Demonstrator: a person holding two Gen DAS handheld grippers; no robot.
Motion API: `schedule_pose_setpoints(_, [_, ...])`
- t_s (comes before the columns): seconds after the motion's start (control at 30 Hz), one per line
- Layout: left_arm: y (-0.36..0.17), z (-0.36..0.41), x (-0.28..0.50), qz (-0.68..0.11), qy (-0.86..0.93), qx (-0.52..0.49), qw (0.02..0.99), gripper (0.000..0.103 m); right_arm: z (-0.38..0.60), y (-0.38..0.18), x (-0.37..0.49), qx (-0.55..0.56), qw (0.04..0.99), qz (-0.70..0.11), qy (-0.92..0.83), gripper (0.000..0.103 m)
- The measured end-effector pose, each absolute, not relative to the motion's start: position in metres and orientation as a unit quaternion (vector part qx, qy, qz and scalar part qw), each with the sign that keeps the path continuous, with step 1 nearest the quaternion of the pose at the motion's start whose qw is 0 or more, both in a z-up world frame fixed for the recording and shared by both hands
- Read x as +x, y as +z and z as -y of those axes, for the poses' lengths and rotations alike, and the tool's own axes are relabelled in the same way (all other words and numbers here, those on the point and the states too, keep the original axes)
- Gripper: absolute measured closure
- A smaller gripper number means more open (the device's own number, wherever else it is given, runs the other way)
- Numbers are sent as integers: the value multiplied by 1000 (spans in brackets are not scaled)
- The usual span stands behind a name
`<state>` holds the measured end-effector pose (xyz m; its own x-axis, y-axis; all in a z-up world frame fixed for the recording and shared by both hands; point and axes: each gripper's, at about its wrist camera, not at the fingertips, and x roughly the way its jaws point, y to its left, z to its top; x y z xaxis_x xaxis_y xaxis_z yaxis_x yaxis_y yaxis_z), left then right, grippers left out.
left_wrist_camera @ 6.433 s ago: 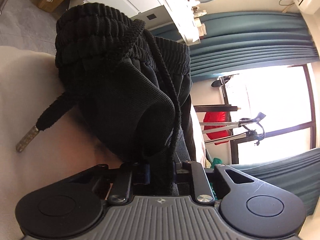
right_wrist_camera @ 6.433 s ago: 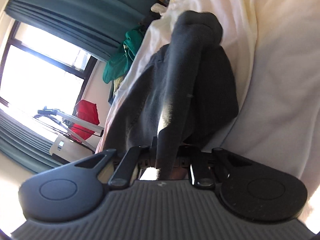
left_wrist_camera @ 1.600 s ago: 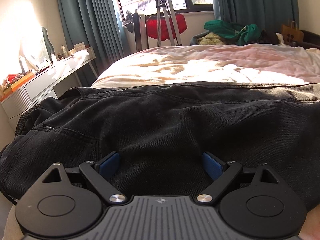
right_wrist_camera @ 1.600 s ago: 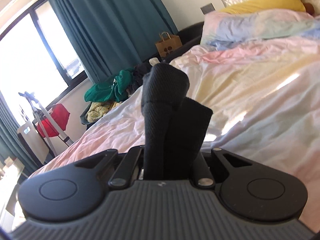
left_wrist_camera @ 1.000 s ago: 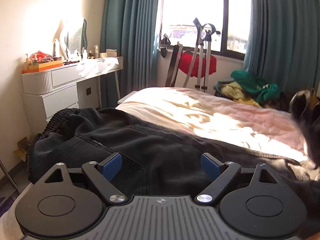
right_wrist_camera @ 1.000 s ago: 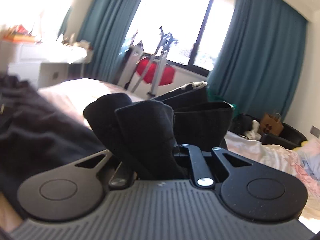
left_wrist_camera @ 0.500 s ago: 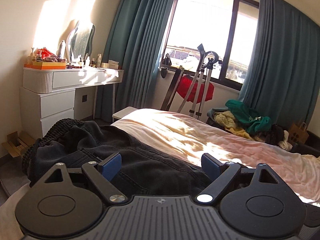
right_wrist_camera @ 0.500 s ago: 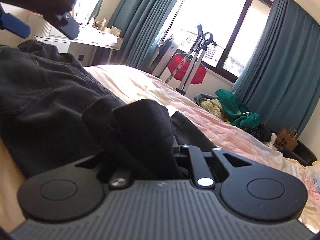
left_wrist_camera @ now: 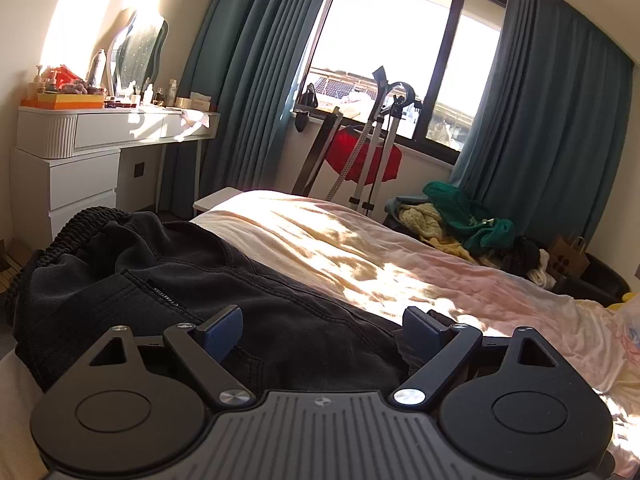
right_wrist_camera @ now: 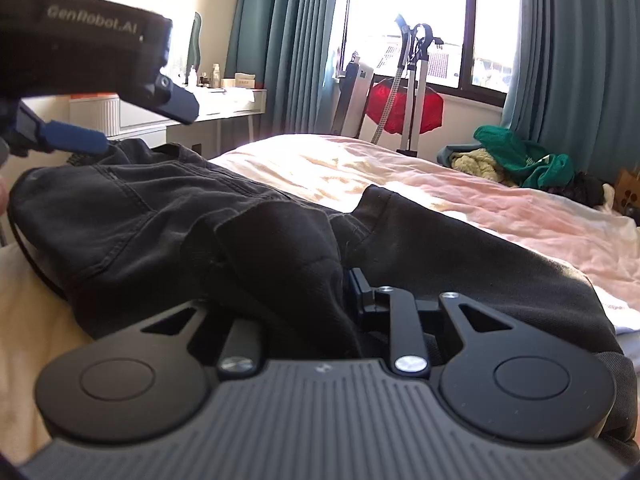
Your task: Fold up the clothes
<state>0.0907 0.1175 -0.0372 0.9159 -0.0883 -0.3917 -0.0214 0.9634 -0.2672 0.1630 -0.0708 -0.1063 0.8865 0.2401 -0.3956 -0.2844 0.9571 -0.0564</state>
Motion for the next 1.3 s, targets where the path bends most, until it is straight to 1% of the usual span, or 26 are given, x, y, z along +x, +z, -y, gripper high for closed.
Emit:
schedule_pose_setpoints(0.03, [-39,-117,92,-210,-28,-138,968,14,74,-103,160,-51,966,-203,150,48])
schedule_pose_setpoints(0.07, [-40,-116,93,-217,-39,-143,965,14,77,-101,156,-46,961,-212,168,40])
schedule_pose_setpoints(0.1, [-43,-114,95,-226,-51,-147,962,14,80,-98,152,-43,957,-219,184,28])
schedule_pose_setpoints(0.13, [-47,-112,97,-233,-58,-150,959,14,83,-95,146,-41,953,-225,199,27])
schedule_pose_setpoints(0.27, [-56,-103,100,-263,-76,-142,951,14,104,-76,125,-18,939,-254,233,27])
schedule_pose_setpoints(0.43, [-62,-79,101,-275,-92,-93,952,14,158,-59,115,32,952,-258,161,27])
schedule_pose_setpoints(0.5, [-66,-72,101,-281,-99,-80,951,14,183,-64,116,57,958,-257,116,27])
schedule_pose_setpoints(0.6, [-70,-61,102,-292,-108,-63,948,14,219,-78,122,122,954,-270,39,27])
schedule_pose_setpoints(0.7, [-76,-54,104,-304,-123,-63,943,14,242,-88,132,167,944,-283,-7,26])
schedule_pose_setpoints(0.77, [-80,-52,106,-312,-135,-67,938,14,247,-99,143,174,936,-307,-18,27])
schedule_pose_setpoints(0.87, [-87,-51,109,-328,-151,-85,929,14,243,-118,150,160,931,-326,-30,25])
schedule_pose_setpoints(0.97, [-97,-56,115,-349,-164,-117,915,15,241,-118,149,151,931,-329,-35,25])
schedule_pose_setpoints(1.07, [-105,-59,121,-366,-181,-148,901,22,245,-116,148,167,929,-329,-34,24])
schedule_pose_setpoints(1.13, [-109,-59,124,-372,-188,-162,895,23,247,-117,147,171,929,-327,-33,25])
schedule_pose_setpoints(1.2, [-112,-57,126,-374,-189,-163,893,24,248,-116,146,171,929,-326,-32,25])
schedule_pose_setpoints(1.3, [-119,-50,133,-379,-179,-138,898,28,248,-116,147,170,929,-326,-33,25])
